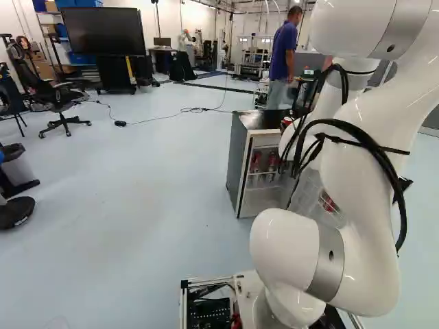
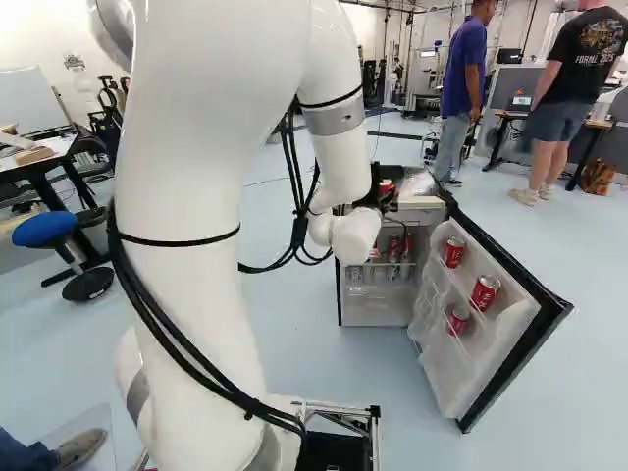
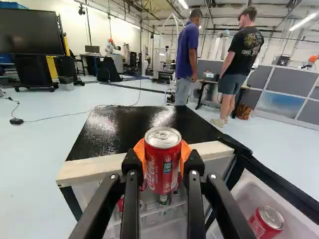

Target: Grab a drink from the fridge

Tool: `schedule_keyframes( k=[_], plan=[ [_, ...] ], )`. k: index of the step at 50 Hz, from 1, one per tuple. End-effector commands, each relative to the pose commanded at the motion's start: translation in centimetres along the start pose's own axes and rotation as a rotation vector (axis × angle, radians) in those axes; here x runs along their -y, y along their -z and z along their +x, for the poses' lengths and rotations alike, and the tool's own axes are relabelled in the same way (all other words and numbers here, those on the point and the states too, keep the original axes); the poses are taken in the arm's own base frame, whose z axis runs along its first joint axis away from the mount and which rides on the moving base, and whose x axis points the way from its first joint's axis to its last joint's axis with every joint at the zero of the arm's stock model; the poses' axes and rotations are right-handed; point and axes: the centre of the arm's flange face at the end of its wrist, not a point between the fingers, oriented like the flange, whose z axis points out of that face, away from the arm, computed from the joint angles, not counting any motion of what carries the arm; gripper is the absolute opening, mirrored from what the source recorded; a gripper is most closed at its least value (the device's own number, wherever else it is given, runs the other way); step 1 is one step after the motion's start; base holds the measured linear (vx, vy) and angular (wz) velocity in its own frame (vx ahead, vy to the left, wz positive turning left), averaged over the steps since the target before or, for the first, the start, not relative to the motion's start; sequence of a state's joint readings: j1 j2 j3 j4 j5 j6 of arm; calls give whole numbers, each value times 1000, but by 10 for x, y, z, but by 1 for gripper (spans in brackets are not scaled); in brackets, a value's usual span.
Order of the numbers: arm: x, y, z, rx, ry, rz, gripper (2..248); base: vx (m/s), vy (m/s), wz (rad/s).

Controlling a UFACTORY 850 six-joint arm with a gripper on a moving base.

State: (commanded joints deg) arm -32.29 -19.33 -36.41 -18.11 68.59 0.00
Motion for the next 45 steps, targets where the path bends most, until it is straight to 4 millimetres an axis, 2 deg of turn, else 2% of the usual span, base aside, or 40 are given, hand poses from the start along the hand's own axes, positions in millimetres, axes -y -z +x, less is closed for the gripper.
schedule_keyframes(
  k=[23, 45],
  plan=[
    [1, -21, 20, -19, 19, 11, 90, 0, 0, 0],
    [3, -45, 19, -1, 25, 26, 90, 0, 0, 0]
  ],
)
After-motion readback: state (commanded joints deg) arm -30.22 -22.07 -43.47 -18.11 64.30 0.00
